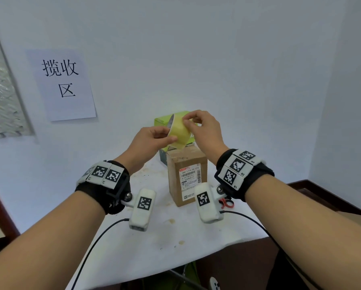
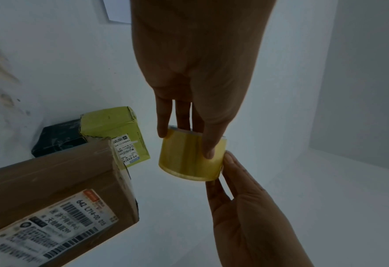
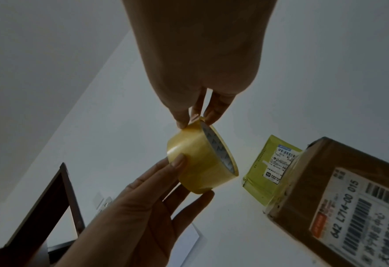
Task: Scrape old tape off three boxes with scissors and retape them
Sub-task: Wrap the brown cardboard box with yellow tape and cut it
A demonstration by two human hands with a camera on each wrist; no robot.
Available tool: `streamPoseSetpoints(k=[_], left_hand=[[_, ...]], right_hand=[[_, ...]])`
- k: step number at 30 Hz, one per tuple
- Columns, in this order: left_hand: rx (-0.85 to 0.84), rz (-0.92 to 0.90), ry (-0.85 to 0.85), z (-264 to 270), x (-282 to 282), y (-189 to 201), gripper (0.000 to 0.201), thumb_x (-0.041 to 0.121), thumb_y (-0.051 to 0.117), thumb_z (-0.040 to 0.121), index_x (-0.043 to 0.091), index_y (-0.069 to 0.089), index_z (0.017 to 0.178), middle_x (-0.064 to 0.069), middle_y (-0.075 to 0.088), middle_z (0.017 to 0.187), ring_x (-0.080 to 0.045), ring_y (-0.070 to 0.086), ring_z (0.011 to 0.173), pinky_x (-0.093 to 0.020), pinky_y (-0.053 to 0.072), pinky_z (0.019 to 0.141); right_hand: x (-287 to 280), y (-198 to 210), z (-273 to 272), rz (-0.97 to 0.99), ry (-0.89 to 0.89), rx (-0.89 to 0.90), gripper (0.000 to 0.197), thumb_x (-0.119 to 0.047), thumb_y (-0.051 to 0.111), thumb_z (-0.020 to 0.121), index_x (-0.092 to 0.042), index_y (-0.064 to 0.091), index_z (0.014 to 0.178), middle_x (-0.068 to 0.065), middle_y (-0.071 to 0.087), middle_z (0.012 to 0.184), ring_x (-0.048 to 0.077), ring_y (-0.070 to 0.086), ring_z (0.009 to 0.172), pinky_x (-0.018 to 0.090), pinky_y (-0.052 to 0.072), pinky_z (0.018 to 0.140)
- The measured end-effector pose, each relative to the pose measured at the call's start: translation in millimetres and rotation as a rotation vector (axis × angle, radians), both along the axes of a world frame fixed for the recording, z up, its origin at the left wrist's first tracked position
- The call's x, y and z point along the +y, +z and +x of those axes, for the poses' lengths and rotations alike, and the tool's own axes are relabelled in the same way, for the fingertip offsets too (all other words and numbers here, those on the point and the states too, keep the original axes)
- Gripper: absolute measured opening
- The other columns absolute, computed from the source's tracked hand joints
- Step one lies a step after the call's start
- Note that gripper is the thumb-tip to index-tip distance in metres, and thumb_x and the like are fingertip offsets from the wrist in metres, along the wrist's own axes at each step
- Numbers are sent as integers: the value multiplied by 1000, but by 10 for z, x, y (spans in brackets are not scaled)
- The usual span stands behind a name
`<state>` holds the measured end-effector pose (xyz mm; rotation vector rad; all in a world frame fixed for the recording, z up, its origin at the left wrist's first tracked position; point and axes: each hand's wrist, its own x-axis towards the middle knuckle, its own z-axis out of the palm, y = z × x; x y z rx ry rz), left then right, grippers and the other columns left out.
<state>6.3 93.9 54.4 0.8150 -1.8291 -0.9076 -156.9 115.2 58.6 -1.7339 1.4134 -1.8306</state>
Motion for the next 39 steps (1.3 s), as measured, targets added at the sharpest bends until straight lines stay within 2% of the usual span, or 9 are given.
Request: streamPoseSetpoints(k=[5,9,15,23,26,31,33,36,39], left_hand=[[-44,-21,-9,-39,56,29,11,21,66,89,23,72,99,4,74,97,-7,68,90,-26,53,89],[-122,-159,205,-52,47,111,31,45,64,88,36,63,117,20,65,108,3,60,96,-16,44,78],[-136,-236,87,-164,53,242,34,21,69,88,25,62,121,14,66,113,0,59,107,-22,46,98],[-170,-232,152,-326,44,199,17,17,66,87,25,70,102,10,67,87,5,59,77,-3,43,69],[-154,-208,168,-338,28,199,15,18,67,87,23,71,100,7,67,86,1,60,77,-9,44,70],[-109,-156,176,-352,1,199,13,22,71,85,22,74,97,1,71,88,-4,62,77,-20,50,77],[-76,-126,175,-357,-11,203,11,22,73,83,22,74,94,0,72,90,-6,63,77,-22,51,79],[-35,-100,192,-356,-37,183,5,20,74,82,21,75,87,0,72,89,-8,65,79,-21,52,79],[24,-66,201,-333,-76,150,7,13,70,86,19,74,87,-1,72,88,-9,66,80,-22,53,79]], right_hand=[[-14,16,-14,47,-22,-77,5,-20,60,90,-22,64,87,0,62,109,18,59,97,39,49,89],[3,3,-50,68,-22,-107,6,-18,57,92,-19,63,91,-3,63,105,18,59,98,40,48,93],[14,-81,-51,85,-8,-71,5,-18,58,91,-17,63,92,-3,63,101,19,60,96,38,49,90],[81,-63,-68,49,-24,7,11,-16,59,89,-13,68,94,-9,58,90,5,49,76,14,38,65],[90,-61,-82,35,-28,21,11,-16,60,90,-13,69,94,-17,54,84,0,47,75,10,35,65],[67,-73,-97,12,-52,77,14,-20,60,90,-14,69,100,0,57,110,8,48,96,18,35,78],[64,-92,-90,11,-48,99,22,-23,63,89,-16,64,109,1,52,115,8,48,101,13,35,78],[91,-101,-90,34,-27,67,41,-31,67,86,-17,48,119,-2,46,113,5,45,97,5,34,72],[95,-104,-121,162,-30,46,33,-37,62,89,-14,45,106,-2,52,102,12,50,92,15,40,71]])
